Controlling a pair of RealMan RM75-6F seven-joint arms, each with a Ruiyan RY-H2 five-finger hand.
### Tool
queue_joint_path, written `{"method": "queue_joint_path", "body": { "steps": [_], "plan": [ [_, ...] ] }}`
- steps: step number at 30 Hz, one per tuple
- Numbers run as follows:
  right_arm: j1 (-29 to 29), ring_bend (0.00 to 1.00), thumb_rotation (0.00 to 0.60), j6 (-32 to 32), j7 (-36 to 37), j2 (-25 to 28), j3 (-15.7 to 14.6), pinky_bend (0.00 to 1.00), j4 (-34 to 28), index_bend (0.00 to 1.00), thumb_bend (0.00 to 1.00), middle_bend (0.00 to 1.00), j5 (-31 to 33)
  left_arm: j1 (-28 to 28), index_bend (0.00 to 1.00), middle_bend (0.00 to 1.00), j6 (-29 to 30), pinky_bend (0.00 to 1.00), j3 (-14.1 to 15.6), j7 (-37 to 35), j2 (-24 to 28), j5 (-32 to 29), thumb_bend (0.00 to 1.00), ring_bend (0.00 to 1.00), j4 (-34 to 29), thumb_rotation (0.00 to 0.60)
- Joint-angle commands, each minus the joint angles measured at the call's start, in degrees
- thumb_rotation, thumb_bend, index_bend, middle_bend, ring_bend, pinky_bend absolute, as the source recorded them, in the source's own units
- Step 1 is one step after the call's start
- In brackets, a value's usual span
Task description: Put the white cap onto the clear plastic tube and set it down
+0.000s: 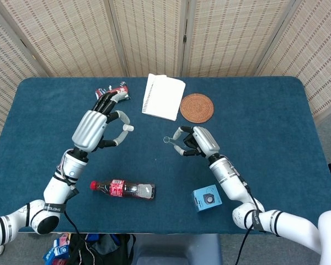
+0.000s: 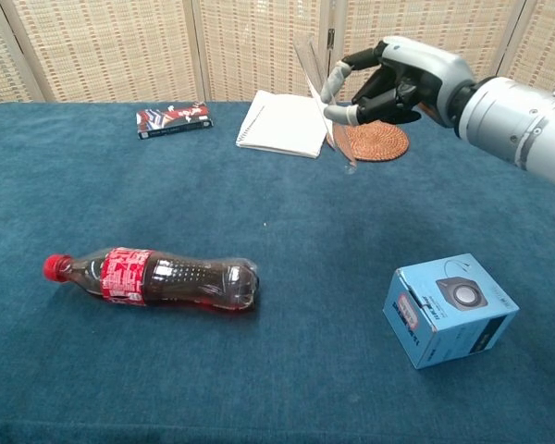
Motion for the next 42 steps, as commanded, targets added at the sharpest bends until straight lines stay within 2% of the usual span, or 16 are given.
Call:
{"method": "queue_joint_path", "body": {
  "steps": [1,6,18,42],
  "plan": [
    [0.7,1.0,0.6,-0.6,-0.09,-0.4,0.41,1.0,-0.14,0.89,0.62,1.0,0.48,-0.49,0.62,0.06,1.56,0.0,0.35,2.73,-0.9,1.38,0.47,0.0,-0.68,0.6],
    [1.69,1.0,0.6,-0.97,-0.77,-0.94,1.1,1.0,-0.47,0.89,0.62,1.0,1.38,-0.9,0.62,0.06,2.73,0.0,0.71,6.12,-1.53,2.57,0.47,0.0,-1.87,0.6],
    [2.51,1.0,0.6,-0.95,-0.73,-0.59,1.9,1.0,-2.65,0.89,0.62,1.0,2.02,-2.29,0.62,0.06,1.94,0.0,0.43,9.68,-2.28,1.13,0.47,0.0,-4.26,0.6],
    [3.61,1.0,0.6,-0.45,-3.26,-0.4,2.16,1.0,-4.65,0.89,0.62,1.0,3.46,-3.62,0.62,0.06,1.45,0.0,0.87,12.24,-3.47,0.24,0.47,0.0,-4.68,0.6]
  ]
}}
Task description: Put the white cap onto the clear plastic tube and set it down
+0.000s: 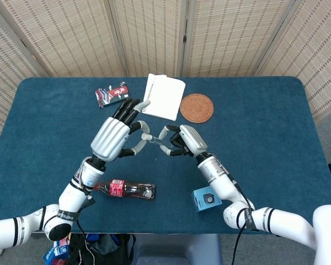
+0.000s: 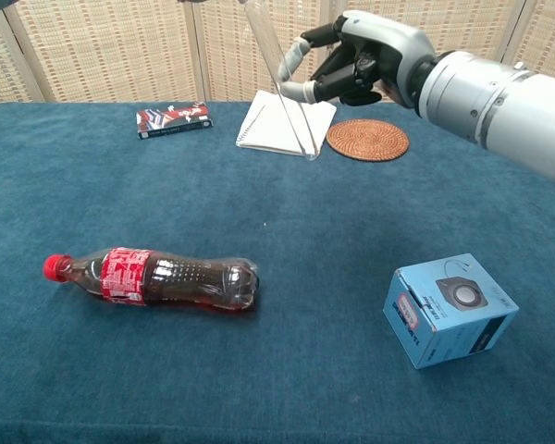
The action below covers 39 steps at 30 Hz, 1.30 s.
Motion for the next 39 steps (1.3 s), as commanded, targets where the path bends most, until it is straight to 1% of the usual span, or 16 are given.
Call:
{"method": "queue_joint_path", "body": {
  "steps": [1,18,31,39],
  "plan": [
    [0.09,1.0,0.6,0.04,-0.19,-0.07,0.02,1.0,-0.03,0.89,0.62,1.0,0.17,-0.06,0.62,0.06,-0.15,0.0,0.19,0.12,-0.02,0.07,0.47,0.0,0.01,0.6],
    [0.33,1.0,0.6,0.2,0.05,-0.47,-0.03,1.0,0.34,0.89,0.62,1.0,0.52,-0.47,0.62,0.06,-0.44,0.0,0.75,1.08,-0.47,0.14,0.47,0.0,-0.07,0.6],
    [0.34,1.0,0.6,0.91,0.99,-1.04,0.08,1.0,0.86,0.89,0.62,1.0,-0.02,-0.63,0.61,0.06,-1.43,0.0,0.35,-1.01,-0.55,-1.45,0.47,0.0,-0.92,0.6],
    [0.35,1.0,0.6,1.42,1.82,-1.5,0.21,1.0,0.56,0.89,0.62,1.0,-0.46,-0.8,0.61,0.06,-0.45,0.0,0.6,0.21,-1.8,-1.06,0.47,0.0,-0.01,0.6]
  ]
}}
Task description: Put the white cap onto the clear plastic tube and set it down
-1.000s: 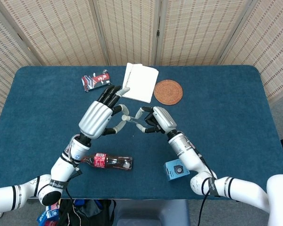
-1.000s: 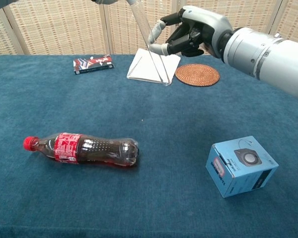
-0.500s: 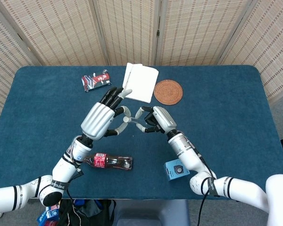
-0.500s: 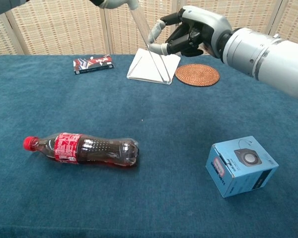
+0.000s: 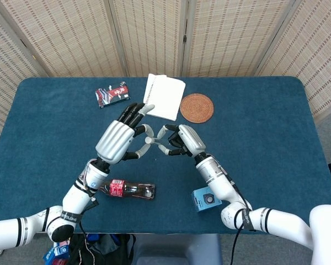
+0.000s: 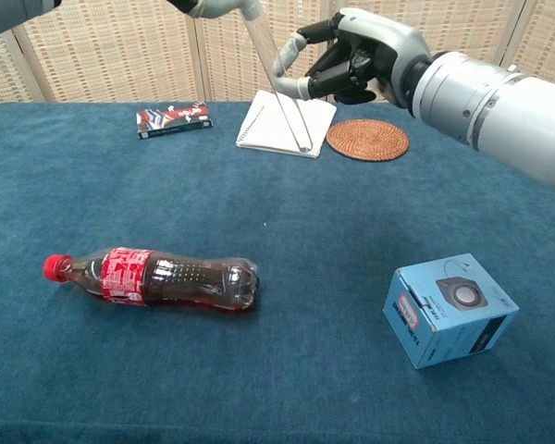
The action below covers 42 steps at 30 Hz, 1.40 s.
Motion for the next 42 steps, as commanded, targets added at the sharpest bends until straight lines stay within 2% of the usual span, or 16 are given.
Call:
{"method": "queue_joint_path", "body": {
  "steps": [1,11,14,16,19,21,22,24,29,32,35,42],
  "plan": [
    [0.03,1.0,0.6,0.22,0.12,-0.18,0.05,1.0,-0.07,0.89,0.62,1.0,-0.16,-0.1,0.61,0.06,0.12,0.0,0.07,0.2,-0.41,-0.01,0.47,0.0,0.19,0.6],
    [0.08,1.0,0.6,0.76,0.6,-0.62,0.33,1.0,-0.05,0.9,0.62,1.0,-0.24,-0.25,0.61,0.06,-0.06,0.0,0.09,0.31,-0.92,-0.53,0.47,0.0,0.37,0.6],
    [0.07,1.0,0.6,0.71,0.28,-0.55,0.2,1.0,0.06,0.9,0.62,1.0,-0.18,-0.24,0.57,0.05,-0.25,0.0,0.18,0.72,-0.85,-0.97,0.46,0.0,0.25,0.6],
    [0.02,1.0,0.6,0.48,-0.17,-0.28,0.05,1.0,0.06,0.9,0.62,1.0,0.08,-0.18,0.47,0.03,-0.82,0.0,0.31,1.47,-0.36,-2.08,0.46,0.0,-0.26,0.6],
    [-0.05,1.0,0.6,-0.31,-1.51,0.56,-0.42,1.0,0.07,0.9,0.63,1.0,0.72,-0.09,0.22,0.0,-1.78,0.0,0.37,2.52,0.64,-4.06,0.41,0.0,-1.33,0.6],
    [-0.07,1.0,0.6,-1.37,-3.03,1.73,-0.87,1.0,0.06,0.9,0.63,1.0,1.47,0.0,0.1,0.0,-2.72,0.0,0.5,3.21,1.73,-5.64,0.36,0.0,-2.11,0.6],
    [-0.02,1.0,0.6,-1.78,-3.96,2.28,-1.02,1.0,0.1,0.91,0.63,1.0,1.87,0.05,0.05,0.0,-3.15,0.0,0.56,3.4,2.28,-6.22,0.35,0.0,-2.37,0.6],
    [0.25,1.0,0.6,-3.13,-6.43,3.86,-1.39,1.0,-0.2,0.91,0.63,1.0,3.0,0.25,0.0,0.0,-3.88,0.0,0.62,3.52,3.52,-7.36,0.33,0.0,-2.73,0.6],
    [2.27,1.0,0.6,-8.29,-13.59,7.98,-2.08,1.0,-1.15,0.91,0.63,1.0,7.86,1.27,0.0,0.0,-4.75,0.0,1.26,3.48,6.29,-9.08,0.32,0.0,-2.48,0.6],
    [5.18,1.0,0.6,-11.83,-19.45,9.29,-2.52,1.0,-0.93,0.91,0.63,1.0,13.01,2.05,0.0,0.0,-5.02,0.0,2.39,4.46,7.92,-9.44,0.32,0.0,-1.3,0.6],
    [8.15,1.0,0.6,-13.51,-23.92,8.78,-2.8,1.0,0.05,0.91,0.63,1.0,17.65,2.69,0.0,0.0,-4.84,0.0,3.36,5.42,8.77,-9.39,0.32,0.0,-0.26,0.6],
    [17.49,1.0,0.6,-15.32,-34.64,3.55,-4.26,1.0,6.16,0.91,0.63,1.0,31.29,4.07,0.0,0.0,-5.04,0.0,4.72,4.61,9.94,-9.24,0.32,0.0,2.04,0.6]
  ]
}}
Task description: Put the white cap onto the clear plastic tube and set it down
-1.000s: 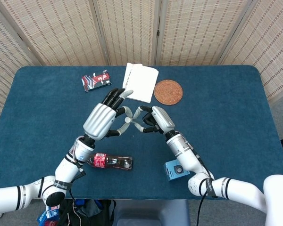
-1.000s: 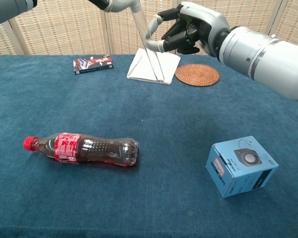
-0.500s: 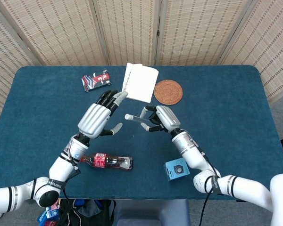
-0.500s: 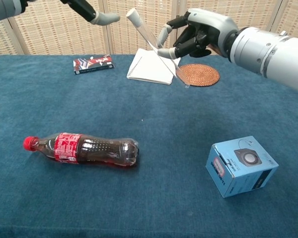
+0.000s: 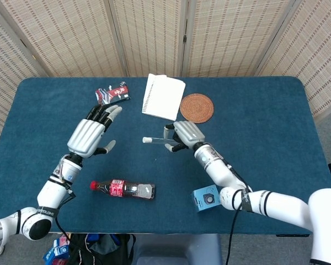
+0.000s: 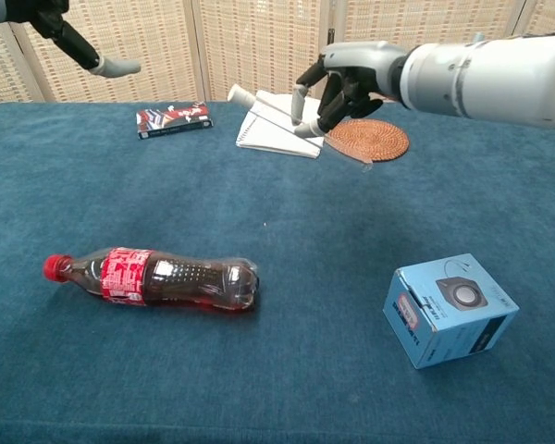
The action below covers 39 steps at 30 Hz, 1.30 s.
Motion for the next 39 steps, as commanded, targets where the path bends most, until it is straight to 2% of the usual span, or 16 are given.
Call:
{"method": "queue_joint_path", "body": {
  "steps": [1,9,13,16,21,26,34,39],
  "plan": [
    [6.58,1.0,0.6,-1.36,-7.08,-3.91,-1.31,1.0,4.71,0.91,0.63,1.0,8.56,0.51,0.0,0.0,-0.17,0.0,0.27,-0.83,0.39,-0.02,0.32,0.0,0.63,0.6],
    [16.23,1.0,0.6,-1.11,-17.82,-11.17,-3.79,1.0,13.54,0.91,0.62,1.0,23.76,2.09,0.0,0.0,0.2,0.0,1.22,-2.36,1.34,0.8,0.32,0.0,1.47,0.6],
    [18.82,1.0,0.6,-0.87,-21.19,-14.06,-4.59,1.0,17.16,0.91,0.6,1.0,28.43,2.85,0.0,0.0,0.33,0.0,1.56,-3.82,1.45,1.49,0.32,0.0,2.45,0.6],
    [19.89,1.0,0.6,-0.85,-22.48,-15.85,-4.45,1.0,19.55,0.88,0.54,1.0,30.45,3.39,0.0,0.0,0.38,0.0,1.83,-4.84,1.47,2.05,0.32,0.0,3.29,0.6],
    [20.56,1.0,0.6,-0.95,-23.26,-17.89,-3.77,1.0,21.9,0.7,0.37,1.0,31.24,4.12,0.0,0.0,0.36,0.0,2.21,-5.96,1.24,2.47,0.32,0.0,4.46,0.6],
    [20.42,1.0,0.6,-1.15,-23.39,-18.96,-3.19,1.0,23.04,0.53,0.25,1.0,31.05,4.57,0.0,0.0,0.15,0.0,2.55,-6.3,1.04,2.64,0.32,0.0,5.05,0.6],
    [18.54,1.0,0.6,-1.12,-21.15,-18.49,-1.5,1.0,22.36,0.36,0.23,1.0,29.11,4.9,0.0,0.0,-0.33,0.0,2.56,-6.17,0.92,2.09,0.32,0.0,4.97,0.6],
    [14.41,1.0,0.6,1.46,-17.56,-13.48,-0.4,1.0,16.45,0.35,0.23,0.99,25.0,5.6,0.0,0.0,-0.29,0.0,2.51,-7.2,0.85,1.5,0.32,0.0,6.14,0.6]
  ]
}}
